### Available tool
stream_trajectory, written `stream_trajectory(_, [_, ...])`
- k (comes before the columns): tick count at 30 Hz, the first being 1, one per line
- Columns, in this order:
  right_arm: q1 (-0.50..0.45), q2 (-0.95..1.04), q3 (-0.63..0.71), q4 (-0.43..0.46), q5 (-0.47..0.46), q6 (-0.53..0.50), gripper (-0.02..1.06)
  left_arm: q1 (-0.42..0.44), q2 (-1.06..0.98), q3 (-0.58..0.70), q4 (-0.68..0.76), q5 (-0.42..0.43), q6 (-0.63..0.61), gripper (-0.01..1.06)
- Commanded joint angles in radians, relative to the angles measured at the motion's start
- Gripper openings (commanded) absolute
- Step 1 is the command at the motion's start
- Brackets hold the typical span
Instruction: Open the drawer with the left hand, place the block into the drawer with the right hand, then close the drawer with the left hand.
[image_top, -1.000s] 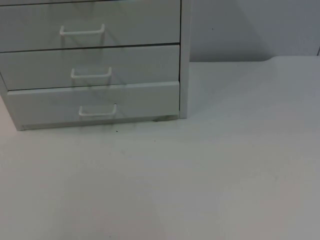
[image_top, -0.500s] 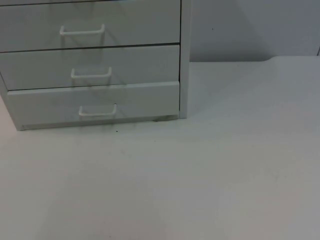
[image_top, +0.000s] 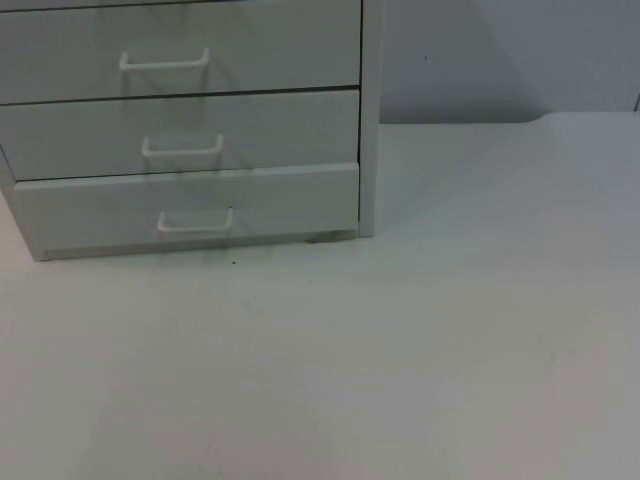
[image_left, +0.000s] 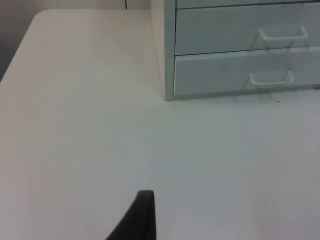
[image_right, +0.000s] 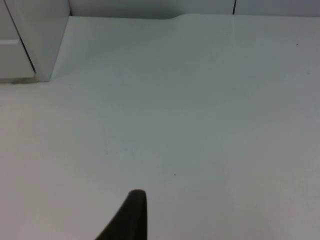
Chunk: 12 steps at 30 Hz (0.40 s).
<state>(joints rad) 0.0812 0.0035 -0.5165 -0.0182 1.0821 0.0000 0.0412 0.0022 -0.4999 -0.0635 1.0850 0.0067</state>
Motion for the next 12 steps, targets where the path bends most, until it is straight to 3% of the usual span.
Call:
stream_trajectory(1, [0.001,-0.003,0.002,0.005,-0.003,-0.008,1.05,-0.005,-0.002,0.004,0.001,-0.012,-0.007,1.05])
stream_trajectory(8, [-0.007,-0.003,0.002,0.003,-0.003,-0.008,1.05,-0.005,-0.002,0.004,0.001,-0.012,-0.007,1.05])
stream_trajectory(12, [-0.075,-0.003,0.002,0.003,-0.003,-0.008,1.05,-0.005,-0.002,0.004,0.001,-0.012,-0.007,1.05])
